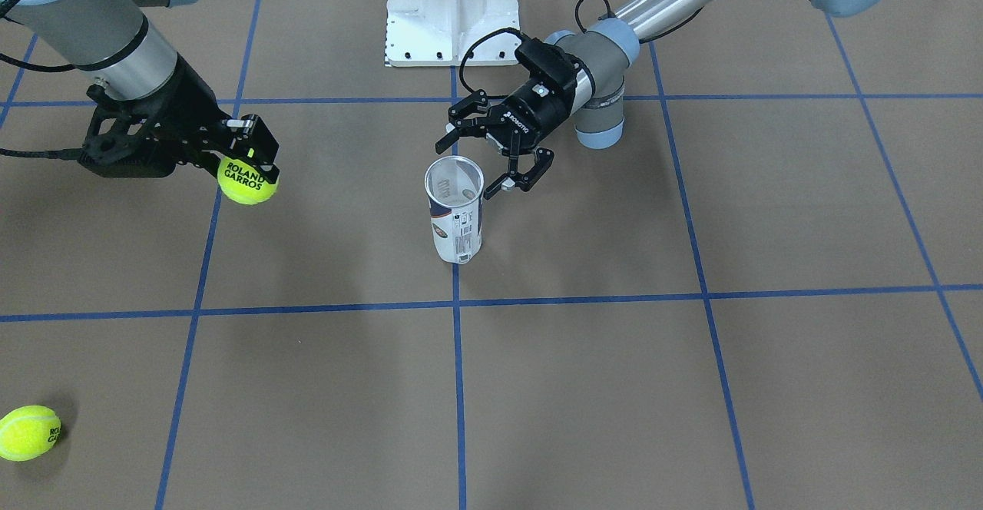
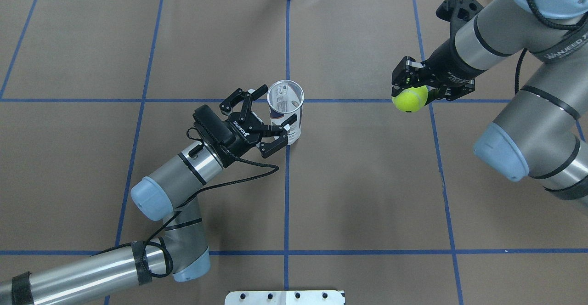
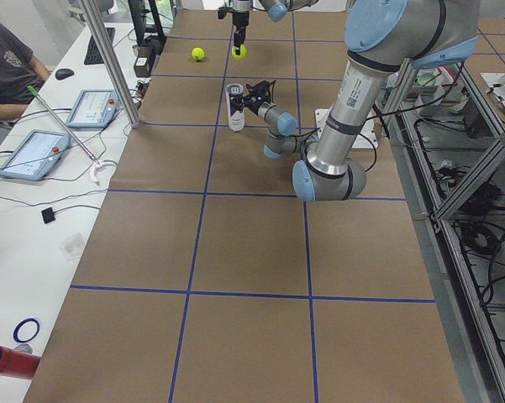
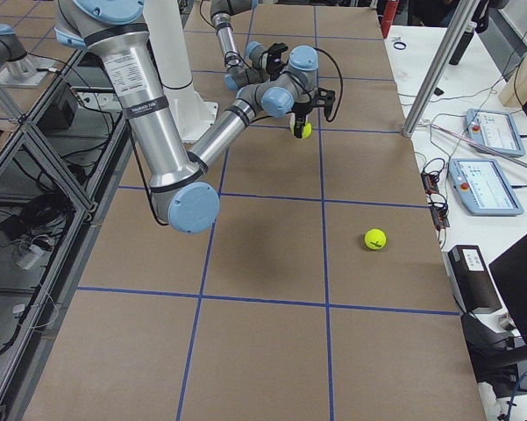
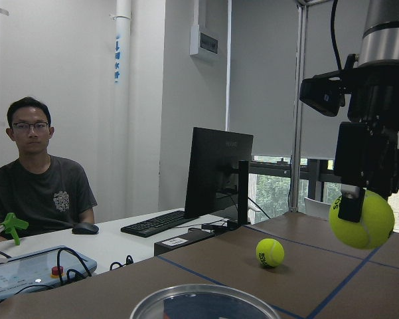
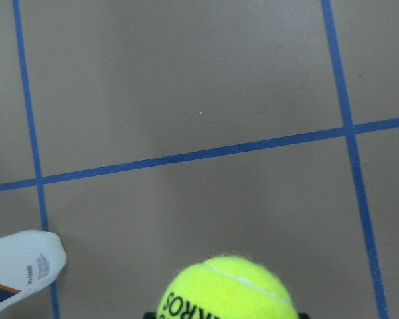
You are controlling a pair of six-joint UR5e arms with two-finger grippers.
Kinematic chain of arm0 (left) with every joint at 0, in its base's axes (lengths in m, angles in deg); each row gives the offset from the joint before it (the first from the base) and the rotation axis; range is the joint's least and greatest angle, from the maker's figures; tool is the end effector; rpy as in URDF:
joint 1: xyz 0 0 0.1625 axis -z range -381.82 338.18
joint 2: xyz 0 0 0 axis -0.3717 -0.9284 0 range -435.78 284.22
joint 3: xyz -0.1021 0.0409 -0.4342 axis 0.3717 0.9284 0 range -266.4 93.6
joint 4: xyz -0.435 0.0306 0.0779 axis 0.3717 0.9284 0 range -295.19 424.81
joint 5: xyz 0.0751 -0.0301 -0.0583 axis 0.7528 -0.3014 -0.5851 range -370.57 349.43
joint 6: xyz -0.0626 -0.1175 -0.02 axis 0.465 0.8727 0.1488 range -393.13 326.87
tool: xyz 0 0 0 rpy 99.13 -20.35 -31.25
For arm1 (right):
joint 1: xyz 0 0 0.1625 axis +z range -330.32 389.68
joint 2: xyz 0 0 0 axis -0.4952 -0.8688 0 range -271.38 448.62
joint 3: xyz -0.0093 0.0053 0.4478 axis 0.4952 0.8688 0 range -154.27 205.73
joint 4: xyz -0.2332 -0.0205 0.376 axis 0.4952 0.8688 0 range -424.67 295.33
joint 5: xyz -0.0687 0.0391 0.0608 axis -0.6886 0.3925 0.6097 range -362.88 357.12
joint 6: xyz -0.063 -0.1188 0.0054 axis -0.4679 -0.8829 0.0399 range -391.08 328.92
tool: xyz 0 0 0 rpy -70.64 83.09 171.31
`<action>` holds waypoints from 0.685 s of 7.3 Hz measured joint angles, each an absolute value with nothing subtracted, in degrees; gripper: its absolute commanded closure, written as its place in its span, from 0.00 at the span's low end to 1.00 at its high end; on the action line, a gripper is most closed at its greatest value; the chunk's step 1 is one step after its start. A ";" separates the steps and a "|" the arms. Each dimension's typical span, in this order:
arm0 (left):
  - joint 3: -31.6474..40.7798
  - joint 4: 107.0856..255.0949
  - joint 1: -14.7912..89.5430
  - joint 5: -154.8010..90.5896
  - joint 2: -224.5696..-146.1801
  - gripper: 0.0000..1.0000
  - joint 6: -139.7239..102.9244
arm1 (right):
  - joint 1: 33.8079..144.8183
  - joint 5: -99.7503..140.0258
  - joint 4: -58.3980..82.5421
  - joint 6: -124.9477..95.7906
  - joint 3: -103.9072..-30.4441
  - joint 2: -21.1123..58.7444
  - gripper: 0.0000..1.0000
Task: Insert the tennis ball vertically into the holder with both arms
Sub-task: 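Move the ball over the can's opening with the right gripper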
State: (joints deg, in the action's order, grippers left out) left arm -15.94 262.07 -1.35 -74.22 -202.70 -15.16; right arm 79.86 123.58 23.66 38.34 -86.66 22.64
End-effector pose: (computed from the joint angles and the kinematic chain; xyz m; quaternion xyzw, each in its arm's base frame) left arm 0.6022 -0.4308 0.2437 0.6961 0.5198 0.0149 0.4951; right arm -0.3565 -0.5109 0.2639 -0.0090 -0.4809 0.0984 0.8712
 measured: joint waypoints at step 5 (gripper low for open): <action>-16.83 261.88 -1.21 -74.21 -202.94 0.01 -15.03 | 75.55 122.38 24.35 47.77 -84.52 33.03 1.00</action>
State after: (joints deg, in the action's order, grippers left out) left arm -16.83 261.88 -1.21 -74.21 -202.94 -15.03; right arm 75.55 122.38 24.35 47.77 -84.52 33.03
